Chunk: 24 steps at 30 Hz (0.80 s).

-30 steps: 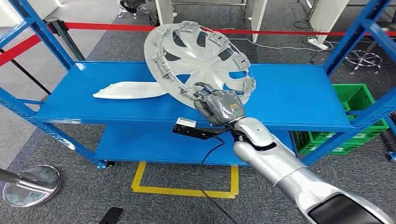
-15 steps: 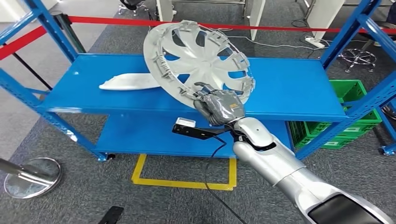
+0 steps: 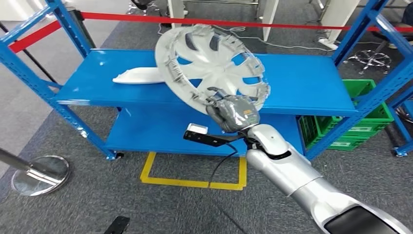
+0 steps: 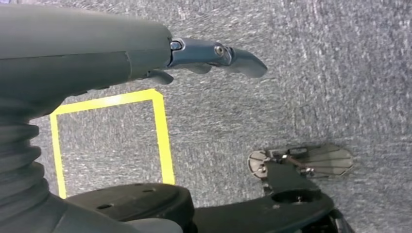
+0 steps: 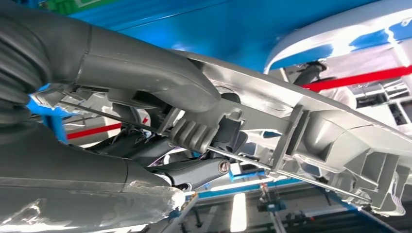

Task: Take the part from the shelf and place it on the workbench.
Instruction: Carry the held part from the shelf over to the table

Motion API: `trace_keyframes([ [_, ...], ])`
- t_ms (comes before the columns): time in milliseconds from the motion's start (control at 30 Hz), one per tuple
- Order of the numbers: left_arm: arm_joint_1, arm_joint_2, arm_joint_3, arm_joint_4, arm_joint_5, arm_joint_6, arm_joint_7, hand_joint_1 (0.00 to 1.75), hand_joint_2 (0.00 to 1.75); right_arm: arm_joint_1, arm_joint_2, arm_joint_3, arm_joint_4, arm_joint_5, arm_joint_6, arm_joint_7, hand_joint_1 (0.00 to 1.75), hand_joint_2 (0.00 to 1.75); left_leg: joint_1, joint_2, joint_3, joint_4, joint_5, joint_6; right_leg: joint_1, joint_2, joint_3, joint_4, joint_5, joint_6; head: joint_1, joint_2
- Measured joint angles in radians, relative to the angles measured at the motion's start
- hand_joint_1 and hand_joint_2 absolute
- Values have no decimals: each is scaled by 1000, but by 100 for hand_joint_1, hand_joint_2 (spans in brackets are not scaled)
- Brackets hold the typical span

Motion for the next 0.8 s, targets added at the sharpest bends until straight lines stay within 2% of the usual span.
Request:
trace_keyframes([
  [33, 0, 0, 0, 0, -1, 0, 0, 0, 175, -1, 0, 0, 0, 0, 0, 0, 175, 175, 1, 0, -5, 1, -4, -7, -2, -1, -7, -3, 10, -8, 2, 0],
  [67, 1, 0, 0, 0, -2, -1, 0, 0, 175, -2, 0, 0, -1, 0, 0, 0, 175, 175, 1, 0, -13, 14, -25, -13, -4, -2, -15, -7, 23, -16, 1, 0],
  [100, 1, 1, 0, 0, -2, -1, 0, 0, 175, -3, 0, 0, -1, 0, 0, 0, 175, 175, 2, 0, -27, 47, -64, -18, -7, -3, -26, -10, 37, -21, -1, 0],
  [167, 0, 1, 0, 0, -3, -1, 0, 0, 175, -3, 0, 0, -2, 0, 0, 1, 175, 175, 4, 1, -60, 169, -166, -27, -8, -4, -53, -11, 61, -26, -5, 0],
  [200, 0, 1, 0, 0, -3, -2, 0, 0, 175, -2, 0, 0, -2, -1, 0, 1, 175, 175, 5, 1, -72, 233, -197, -30, -8, -4, -68, -11, 73, -25, -6, 0],
  [233, -1, 1, 0, 0, -4, -2, 0, 0, 175, -2, 0, 0, -2, -1, 0, 2, 175, 175, 6, 1, -74, 277, -204, -33, -9, -5, -83, -10, 85, -24, -6, 0],
  [267, -1, 1, 0, 0, -4, -2, 0, 0, 175, -1, 0, 0, -2, -1, 0, 2, 175, 175, 6, 1, -62, 290, -190, -35, -9, -5, -98, -10, 97, -22, -6, 0],
  [300, -2, 1, 0, 0, -5, -2, 0, 0, 175, -1, -1, 0, -2, -1, 0, 2, 175, 175, 7, 1, -33, 271, -165, -36, -10, -5, -112, -10, 109, -20, -6, 0],
  [333, -3, 1, 0, 0, -6, -2, 0, 0, 175, -1, -1, -1, -2, -2, 0, 2, 175, 175, 10, 1, 12, 221, -144, -38, -11, -5, -124, -8, 119, -15, -6, 0],
  [367, -5, 1, 0, 0, -6, -2, 0, 0, 175, -2, -2, -2, -2, -2, -1, 2, 175, 175, 11, 1, 66, 151, -140, -39, -11, -5, -136, -6, 129, -9, -6, 0],
  [400, -7, 0, 0, 0, -7, -2, 0, 0, 175, -3, -3, -3, -3, -3, -2, 2, 175, 175, 11, -1, 111, 86, -148, -34, -10, -5, -146, -5, 139, -3, -6, 0],
  [433, -9, 0, 0, 0, -8, -2, 0, 0, 175, -3, -4, -4, -4, -4, -2, 2, 175, 175, 10, -2, 141, 37, -158, -27, -9, -5, -154, -6, 151, 3, -6, 0],
  [467, -10, 0, 0, 0, -9, -3, 0, 0, 175, -3, -5, -5, -5, -5, -2, 2, 175, 175, 6, -4, 150, 9, -165, -16, -10, -5, -160, -11, 165, 9, -6, 0],
  [500, -8, 0, 0, 0, -10, -3, 0, 0, 175, -1, -6, -5, -5, -5, -3, 2, 175, 175, 4, -4, 143, 4, -159, -3, -12, -5, -164, -17, 178, 15, -6, 0],
  [533, -6, 1, 0, 0, -11, -3, 0, 0, 175, 3, -7, -5, -5, -5, -3, 1, 175, 175, 3, -2, 135, 2, -148, 7, -14, -5, -169, -20, 179, 20, -6, 0],
  [567, -3, 2, 0, 0, -11, -3, 0, 0, 175, 7, -9, -5, -5, -5, -3, 1, 175, 175, 2, 0, 127, 1, -138, 16, -16, -5, -177, -9, 161, 24, -5, 0],
  [600, -1, 2, 0, 0, -12, -3, 0, 0, 175, 10, -11, -5, -5, -5, -3, 0, 175, 175, 3, 1, 117, 0, -126, 25, -16, -5, -189, 25, 125, 27, -4, 0],
  [667, -1, 3, 0, 0, -13, -3, 0, 0, 175, 12, -13, -6, -5, -6, -3, 0, 175, 175, 1, 2, 94, -1, -105, 35, -14, -5, -222, 153, 21, 30, 0, 0],
  [700, -2, 3, 0, 0, -13, -3, 0, 0, 175, 12, -13, -6, -5, -6, -3, 0, 175, 175, 0, 2, 80, 0, -94, 37, -12, -5, -235, 224, -18, 29, 0, 0],
  [733, -2, 3, 0, 0, -13, -3, 0, 0, 175, 13, -14, -6, -5, -6, -3, 0, 175, 175, -2, 2, 66, 0, -83, 38, -11, -5, -238, 273, -35, 27, 0, 0],
  [767, -2, 3, 0, 0, -13, -3, 0, 0, 175, 13, -14, -6, -5, -6, -3, 0, 175, 175, -4, 2, 52, 0, -71, 38, -8, -5, -224, 290, -32, 23, 0, 0],
  [800, -2, 4, 0, 0, -13, -3, 0, 0, 175, 13, -14, -6, -5, -6, -3, 0, 175, 175, -6, 2, 38, 1, -60, 38, -5, -5, -192, 270, -12, 18, 0, 0],
])
